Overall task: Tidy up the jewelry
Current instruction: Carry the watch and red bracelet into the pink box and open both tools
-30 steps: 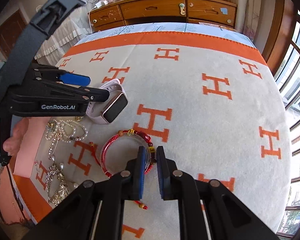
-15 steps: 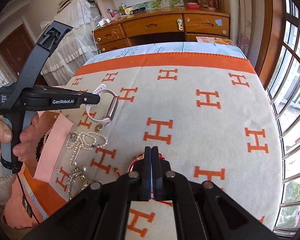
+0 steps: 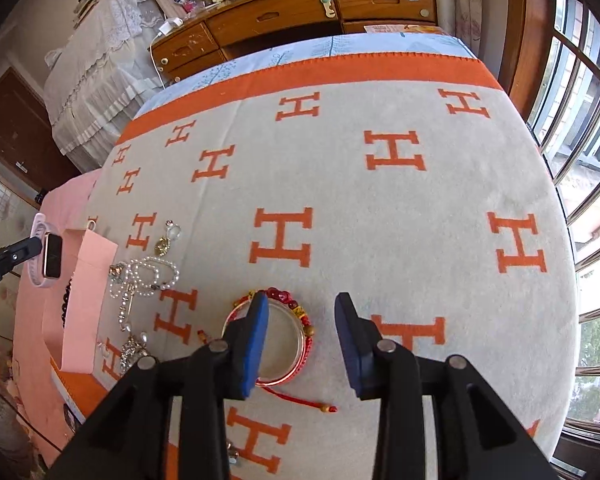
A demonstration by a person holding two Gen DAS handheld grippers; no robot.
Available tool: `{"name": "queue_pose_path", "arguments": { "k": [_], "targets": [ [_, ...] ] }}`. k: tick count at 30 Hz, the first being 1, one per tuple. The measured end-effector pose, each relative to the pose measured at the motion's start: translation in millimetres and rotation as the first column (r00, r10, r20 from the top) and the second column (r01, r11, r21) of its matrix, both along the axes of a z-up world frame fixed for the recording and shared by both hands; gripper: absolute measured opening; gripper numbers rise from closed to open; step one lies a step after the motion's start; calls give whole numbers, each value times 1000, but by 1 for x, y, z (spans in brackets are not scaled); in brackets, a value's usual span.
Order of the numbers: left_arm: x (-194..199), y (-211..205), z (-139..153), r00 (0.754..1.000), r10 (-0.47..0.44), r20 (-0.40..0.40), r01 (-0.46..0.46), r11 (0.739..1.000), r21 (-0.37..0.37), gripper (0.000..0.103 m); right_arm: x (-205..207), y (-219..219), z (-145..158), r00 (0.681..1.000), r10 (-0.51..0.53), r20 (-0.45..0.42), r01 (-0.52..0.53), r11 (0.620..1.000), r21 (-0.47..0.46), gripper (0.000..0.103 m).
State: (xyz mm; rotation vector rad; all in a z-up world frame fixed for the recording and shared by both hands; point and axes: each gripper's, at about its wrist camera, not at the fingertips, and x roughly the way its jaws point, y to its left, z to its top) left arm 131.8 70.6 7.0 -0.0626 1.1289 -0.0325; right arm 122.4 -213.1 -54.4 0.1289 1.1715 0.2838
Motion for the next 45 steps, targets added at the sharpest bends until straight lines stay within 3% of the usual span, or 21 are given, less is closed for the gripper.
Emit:
{"name": "queue_pose_path", "arguments": {
  "k": [7,8,9,10,15,19,28,33,36,40,42,45],
  "targets": [
    [-24,34,-20,997,70,-39,-71,996,-51,7,-2,24,-12,998,67,10,-64,982,-175,34],
    [-26,36,-21,997,72,-40,-74,996,-58,7,-4,26,-12,997,74,18,-69,977,-201,28],
    [-29,38,-22,997,73,-40,-76,995,-64,7,-5,29,-12,996,79,31,-70,970,-234,15],
    [-30,39,-23,996,75,-39,-77,995,-69,7,-5,31,-13,996,84,38,-71,963,-261,11],
    [-43,44,-21,997,78,-25,-80,992,-93,7,-8,28,-5,998,51,45,-40,973,-226,11],
    [-52,51,-24,996,91,-22,-93,989,-116,7,-16,34,21,993,50,105,-30,982,-187,11],
    [-72,63,-51,991,130,-25,-132,985,-109,9,-42,105,93,949,176,261,-156,983,-97,11],
    [-87,68,-39,986,152,71,-143,982,-120,30,-53,154,118,917,239,319,-235,971,-50,11],
    [-97,69,-24,972,171,158,-156,982,-104,57,-54,179,124,907,255,334,-262,965,-26,12],
    [-111,68,-6,949,181,258,-172,983,-59,63,-49,209,121,906,273,324,-287,958,-2,12],
    [-116,68,-1,936,193,295,-191,981,-35,76,-45,223,114,911,276,307,-294,956,12,12],
    [-121,70,2,916,215,338,-228,974,-1,78,-39,240,99,920,276,277,-293,956,20,12]
  ]
}}
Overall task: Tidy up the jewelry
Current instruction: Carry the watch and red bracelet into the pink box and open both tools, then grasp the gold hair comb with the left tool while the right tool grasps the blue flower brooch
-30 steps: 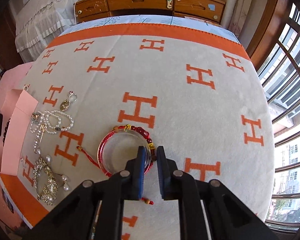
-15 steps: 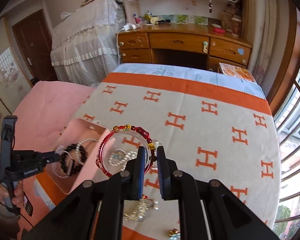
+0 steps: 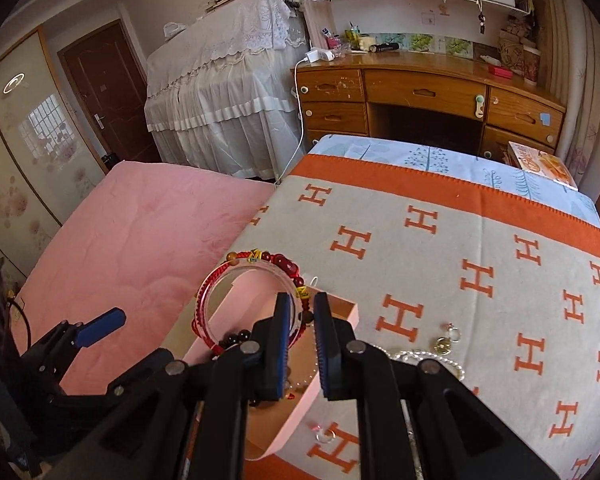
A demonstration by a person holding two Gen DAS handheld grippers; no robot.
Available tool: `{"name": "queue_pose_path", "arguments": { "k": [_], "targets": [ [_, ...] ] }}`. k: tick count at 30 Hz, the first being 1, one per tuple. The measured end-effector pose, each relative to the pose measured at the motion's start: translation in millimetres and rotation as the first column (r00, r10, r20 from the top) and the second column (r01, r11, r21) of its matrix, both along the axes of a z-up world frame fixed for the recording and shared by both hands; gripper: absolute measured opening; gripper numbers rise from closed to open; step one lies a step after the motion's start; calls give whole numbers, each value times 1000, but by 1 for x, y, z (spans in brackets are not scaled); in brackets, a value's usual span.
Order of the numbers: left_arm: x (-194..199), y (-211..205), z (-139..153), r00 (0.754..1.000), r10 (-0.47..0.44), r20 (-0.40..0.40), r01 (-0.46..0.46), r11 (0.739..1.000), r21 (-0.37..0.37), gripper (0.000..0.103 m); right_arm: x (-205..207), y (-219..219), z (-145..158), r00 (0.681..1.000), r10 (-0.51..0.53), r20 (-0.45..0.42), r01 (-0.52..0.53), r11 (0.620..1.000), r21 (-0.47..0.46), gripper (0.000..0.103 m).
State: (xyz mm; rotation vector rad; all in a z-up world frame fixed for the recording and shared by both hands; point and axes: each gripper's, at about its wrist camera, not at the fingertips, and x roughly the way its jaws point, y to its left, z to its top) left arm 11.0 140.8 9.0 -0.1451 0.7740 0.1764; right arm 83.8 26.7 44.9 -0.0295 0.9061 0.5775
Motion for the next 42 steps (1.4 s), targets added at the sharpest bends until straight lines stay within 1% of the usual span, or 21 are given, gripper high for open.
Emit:
{"name": "queue_pose_path", "arguments": {
  "k": [5,9,13,16,21,27,32,39,42],
  "targets": [
    [-4,8,-2,999,38,7,-38,999,29,78,10,24,-29,998,6,-68,-8,999,-36,12],
    [-9,17,-1,999,49,15,-49,999,8,78,15,36,-45,995,9,-102,-15,998,-66,12],
    [-8,22,-3,999,50,14,-49,999,-10,78,16,44,-55,989,4,-146,-18,996,-91,12],
    [-8,22,-7,999,49,9,-49,999,-19,83,16,45,-59,988,-4,-157,-11,995,-97,13],
    [-7,19,-9,999,43,7,-43,999,-26,85,11,42,-61,987,-11,-162,-4,996,-92,23],
    [-8,14,-10,999,38,8,-38,999,-25,85,3,30,-59,988,-21,-153,9,997,-75,24],
    [-8,6,-9,1000,27,10,-27,999,-18,85,-6,12,-54,989,-38,-141,31,998,-47,24],
    [-10,-10,-6,1000,9,20,-9,1000,2,85,-17,-27,-47,988,-85,-127,84,996,-12,24],
    [-11,-20,-4,1000,-4,24,3,1000,18,85,-23,-46,-41,988,-112,-105,113,994,-3,24]
  ]
}}
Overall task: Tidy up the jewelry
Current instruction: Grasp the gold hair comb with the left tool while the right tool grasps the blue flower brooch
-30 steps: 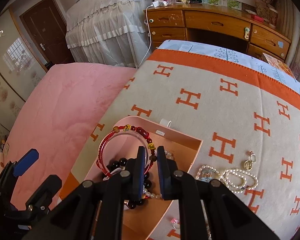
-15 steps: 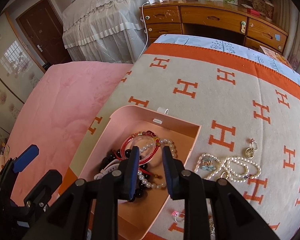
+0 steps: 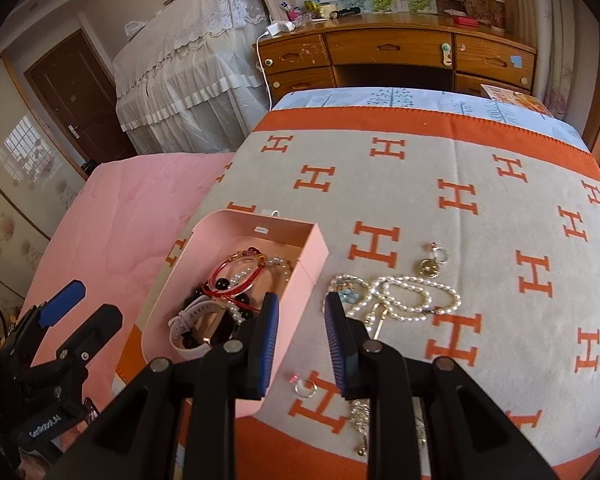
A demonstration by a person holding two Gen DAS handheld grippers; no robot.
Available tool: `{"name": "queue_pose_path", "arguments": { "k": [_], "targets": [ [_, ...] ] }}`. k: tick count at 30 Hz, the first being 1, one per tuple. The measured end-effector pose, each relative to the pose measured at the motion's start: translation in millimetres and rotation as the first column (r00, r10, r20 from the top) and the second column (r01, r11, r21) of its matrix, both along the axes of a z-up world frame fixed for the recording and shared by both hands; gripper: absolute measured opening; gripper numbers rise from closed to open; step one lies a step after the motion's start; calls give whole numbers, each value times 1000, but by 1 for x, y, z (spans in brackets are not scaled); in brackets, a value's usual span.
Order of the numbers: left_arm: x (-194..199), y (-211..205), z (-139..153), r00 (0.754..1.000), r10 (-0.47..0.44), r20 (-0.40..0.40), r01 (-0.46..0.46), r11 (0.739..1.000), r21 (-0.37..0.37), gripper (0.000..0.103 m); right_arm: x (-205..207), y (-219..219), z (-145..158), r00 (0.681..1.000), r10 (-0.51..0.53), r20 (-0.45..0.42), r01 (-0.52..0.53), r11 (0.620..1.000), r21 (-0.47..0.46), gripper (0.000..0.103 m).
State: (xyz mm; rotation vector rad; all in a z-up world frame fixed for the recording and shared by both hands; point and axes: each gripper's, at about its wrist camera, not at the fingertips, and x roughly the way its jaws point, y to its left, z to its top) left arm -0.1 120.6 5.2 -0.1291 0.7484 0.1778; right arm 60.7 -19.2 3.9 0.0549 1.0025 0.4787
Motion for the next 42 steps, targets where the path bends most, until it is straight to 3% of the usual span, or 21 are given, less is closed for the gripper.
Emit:
{"name": "queue_pose_path", "arguments": {
  "k": [13,21,25,35,42],
  "targets": [
    [-1,-50,9,998,-61,-4,62,998,18,85,-34,-85,26,986,-116,118,113,993,32,24],
    [1,-83,11,994,-105,-15,105,994,25,85,-52,-130,23,976,-164,144,158,986,51,24],
    [3,-100,4,990,-135,-33,136,991,18,86,-59,-147,15,975,-177,134,172,984,43,32],
    [11,-132,-25,971,-205,-119,206,979,-8,86,-71,-184,-8,976,-194,99,194,981,1,32],
    [14,-155,-44,942,-296,-159,292,955,-48,86,-74,-187,-36,990,-140,13,140,990,-27,32]
  ]
}}
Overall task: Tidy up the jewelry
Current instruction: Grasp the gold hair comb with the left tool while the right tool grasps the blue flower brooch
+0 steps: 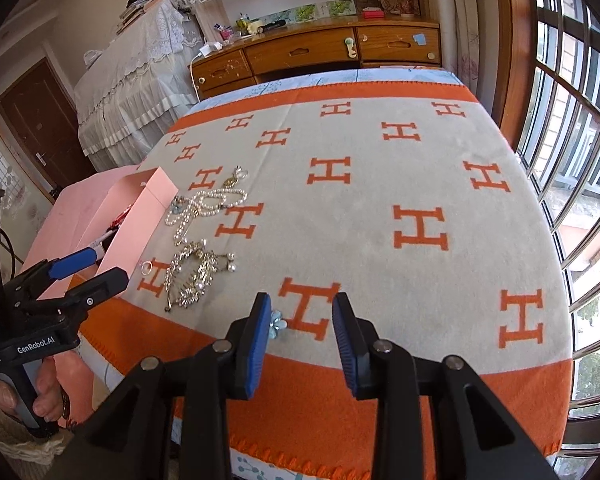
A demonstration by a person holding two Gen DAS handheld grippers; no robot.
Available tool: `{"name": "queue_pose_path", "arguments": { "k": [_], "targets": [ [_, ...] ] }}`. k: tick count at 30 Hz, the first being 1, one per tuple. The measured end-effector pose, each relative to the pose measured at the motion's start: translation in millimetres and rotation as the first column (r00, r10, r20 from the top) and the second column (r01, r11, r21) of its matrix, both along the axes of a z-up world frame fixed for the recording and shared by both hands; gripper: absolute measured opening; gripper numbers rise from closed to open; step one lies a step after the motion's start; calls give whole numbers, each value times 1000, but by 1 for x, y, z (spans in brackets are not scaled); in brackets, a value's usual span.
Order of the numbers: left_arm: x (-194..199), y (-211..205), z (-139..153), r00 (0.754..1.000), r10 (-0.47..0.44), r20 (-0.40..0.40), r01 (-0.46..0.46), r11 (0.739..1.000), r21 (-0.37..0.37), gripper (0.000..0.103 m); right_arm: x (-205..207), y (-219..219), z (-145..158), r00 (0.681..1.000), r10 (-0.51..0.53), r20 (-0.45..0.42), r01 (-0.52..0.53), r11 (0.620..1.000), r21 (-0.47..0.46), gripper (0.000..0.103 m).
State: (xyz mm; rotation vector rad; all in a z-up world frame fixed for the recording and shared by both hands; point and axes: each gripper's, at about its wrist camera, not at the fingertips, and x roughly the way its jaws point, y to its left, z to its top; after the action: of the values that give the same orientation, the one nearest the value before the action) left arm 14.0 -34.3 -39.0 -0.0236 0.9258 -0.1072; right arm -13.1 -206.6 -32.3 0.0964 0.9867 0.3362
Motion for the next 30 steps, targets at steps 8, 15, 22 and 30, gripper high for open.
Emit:
{"name": "queue_pose_path", "arguments": {
  "k": [8,15,22,30],
  "targets": [
    [9,-10,-12,997,-64,-32,62,996,-61,86,2,22,-23,992,112,-51,-114,993,-29,33],
    [17,-18,-19,994,-85,-63,81,995,-64,86,0,36,-33,983,183,-32,-185,976,-111,33],
    [29,-42,-28,987,-124,-106,123,992,-15,85,-10,46,-35,962,266,63,-248,947,-205,33],
    [43,-63,-40,978,-124,-166,135,989,56,54,-7,28,-36,965,250,86,-238,963,-129,21]
  ]
}}
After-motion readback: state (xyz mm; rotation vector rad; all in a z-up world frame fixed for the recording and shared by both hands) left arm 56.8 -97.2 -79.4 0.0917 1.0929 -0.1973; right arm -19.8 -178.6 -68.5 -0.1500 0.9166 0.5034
